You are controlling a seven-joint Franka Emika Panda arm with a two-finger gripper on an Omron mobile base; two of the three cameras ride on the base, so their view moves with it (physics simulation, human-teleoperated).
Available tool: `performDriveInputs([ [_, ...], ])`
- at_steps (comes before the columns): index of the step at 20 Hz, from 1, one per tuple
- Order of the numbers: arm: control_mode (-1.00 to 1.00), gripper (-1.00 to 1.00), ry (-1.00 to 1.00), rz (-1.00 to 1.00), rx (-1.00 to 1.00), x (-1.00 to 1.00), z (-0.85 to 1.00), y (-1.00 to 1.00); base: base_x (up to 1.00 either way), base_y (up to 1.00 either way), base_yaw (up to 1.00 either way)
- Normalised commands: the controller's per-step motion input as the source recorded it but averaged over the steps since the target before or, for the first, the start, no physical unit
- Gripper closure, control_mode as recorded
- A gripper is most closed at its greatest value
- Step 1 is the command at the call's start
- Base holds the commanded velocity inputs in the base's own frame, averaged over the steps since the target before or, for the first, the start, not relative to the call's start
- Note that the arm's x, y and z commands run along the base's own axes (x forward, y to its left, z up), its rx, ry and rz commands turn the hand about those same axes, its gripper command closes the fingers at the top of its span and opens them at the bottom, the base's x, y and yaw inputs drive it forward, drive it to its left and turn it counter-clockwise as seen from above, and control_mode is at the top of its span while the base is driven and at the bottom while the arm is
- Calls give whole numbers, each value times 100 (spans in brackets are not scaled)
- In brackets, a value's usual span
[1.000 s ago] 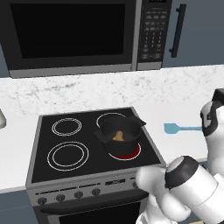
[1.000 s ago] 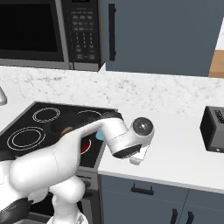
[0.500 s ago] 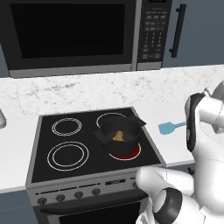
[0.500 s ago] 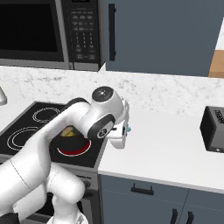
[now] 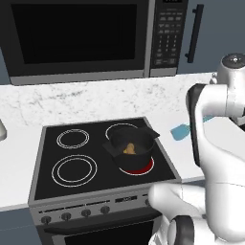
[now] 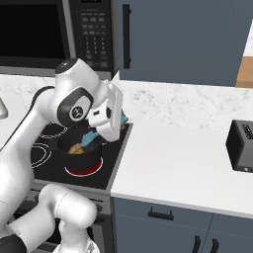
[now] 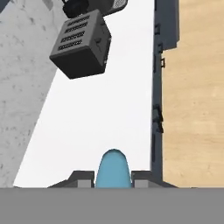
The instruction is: Put the sweet potato and squash in the pot. Retrieve the spatula and lightly stir the vegetables in the pot.
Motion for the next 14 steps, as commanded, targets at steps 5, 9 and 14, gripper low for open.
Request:
performDriveInputs([
  [5, -100, 100, 13, 0, -28, 17, 22, 72, 0, 0, 0],
  [9, -100, 100, 4, 0, -28, 47, -13, 28, 0, 0, 0],
  [14, -100, 100, 0, 0, -10, 35, -4, 39, 0, 0, 0],
])
